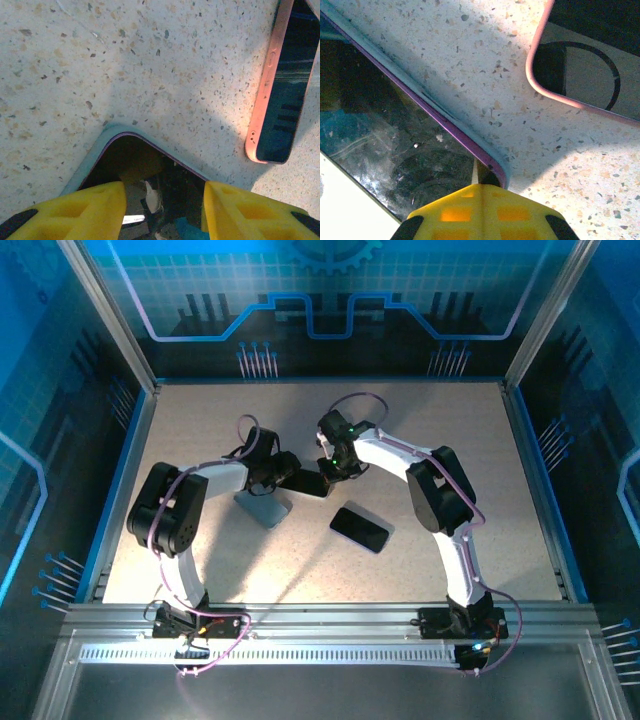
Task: Put the phone into the phone case
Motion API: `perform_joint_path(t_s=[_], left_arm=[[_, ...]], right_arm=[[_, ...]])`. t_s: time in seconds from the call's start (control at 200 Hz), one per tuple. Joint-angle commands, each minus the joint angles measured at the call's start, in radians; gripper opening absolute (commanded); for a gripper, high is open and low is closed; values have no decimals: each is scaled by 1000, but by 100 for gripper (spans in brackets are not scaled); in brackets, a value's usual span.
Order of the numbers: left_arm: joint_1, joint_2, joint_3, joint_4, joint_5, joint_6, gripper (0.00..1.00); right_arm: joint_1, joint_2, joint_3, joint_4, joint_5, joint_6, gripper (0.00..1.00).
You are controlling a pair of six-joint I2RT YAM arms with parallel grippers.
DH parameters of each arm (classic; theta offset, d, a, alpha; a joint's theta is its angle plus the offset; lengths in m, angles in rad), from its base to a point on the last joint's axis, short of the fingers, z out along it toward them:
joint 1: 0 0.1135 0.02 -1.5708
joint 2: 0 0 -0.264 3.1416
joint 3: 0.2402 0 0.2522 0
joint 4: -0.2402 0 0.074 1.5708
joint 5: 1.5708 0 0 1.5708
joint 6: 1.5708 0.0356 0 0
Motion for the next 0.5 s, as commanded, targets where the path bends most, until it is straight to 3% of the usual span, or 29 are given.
perform_joint_path(t_s=[0.0, 0.285, 0.495], left_arm=[[-18, 92, 5, -21, 42, -12, 47], [-18, 80, 8, -40, 17, 0, 47], [-18, 80, 2, -40, 7, -3, 47]], right_arm=[[97, 230, -172, -134, -106, 19, 0], [38, -40, -46, -205, -59, 0, 0], [-21, -65, 155, -248, -49, -33, 0]])
